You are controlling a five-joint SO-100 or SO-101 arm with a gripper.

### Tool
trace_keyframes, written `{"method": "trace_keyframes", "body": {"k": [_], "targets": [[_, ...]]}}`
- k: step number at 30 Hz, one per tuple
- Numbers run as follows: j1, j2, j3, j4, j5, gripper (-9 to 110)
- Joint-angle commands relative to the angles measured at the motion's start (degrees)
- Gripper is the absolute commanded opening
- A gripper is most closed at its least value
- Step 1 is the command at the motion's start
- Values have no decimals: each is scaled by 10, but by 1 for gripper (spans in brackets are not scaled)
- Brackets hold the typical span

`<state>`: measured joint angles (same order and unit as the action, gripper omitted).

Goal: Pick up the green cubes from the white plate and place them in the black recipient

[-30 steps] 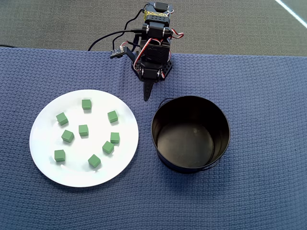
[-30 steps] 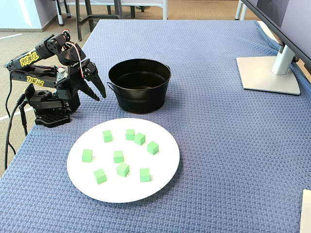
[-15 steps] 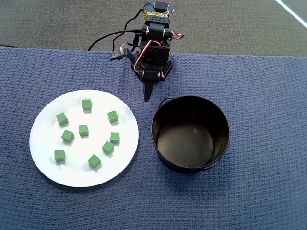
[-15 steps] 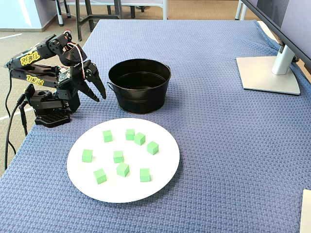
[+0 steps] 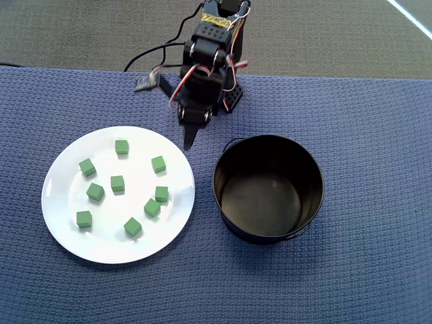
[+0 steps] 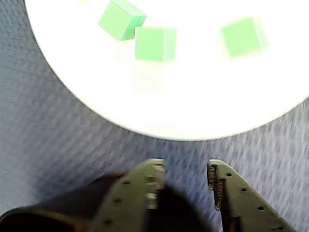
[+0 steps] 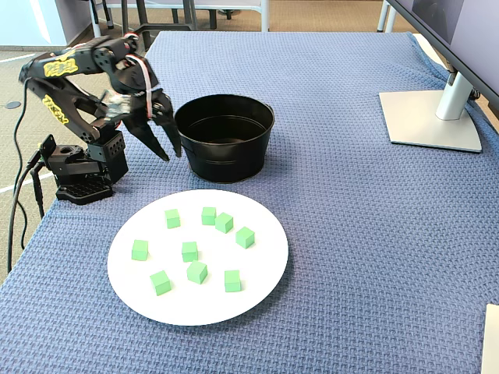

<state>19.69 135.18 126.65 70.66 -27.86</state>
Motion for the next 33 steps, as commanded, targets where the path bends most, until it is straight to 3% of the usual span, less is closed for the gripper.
{"method": "trace_keyframes", "body": {"k": [1,6,10,16,22,33], "targets": [[54,-82,-27,-86,-163,16],[148,-150,-2,-228,-332,19],[176,-186,-38,-223,-440,22],[182,-233,-140,-64,-359,16],[183,-230,-127,-15,-316,14],[209,-284,-68,-118,-386,15]]}}
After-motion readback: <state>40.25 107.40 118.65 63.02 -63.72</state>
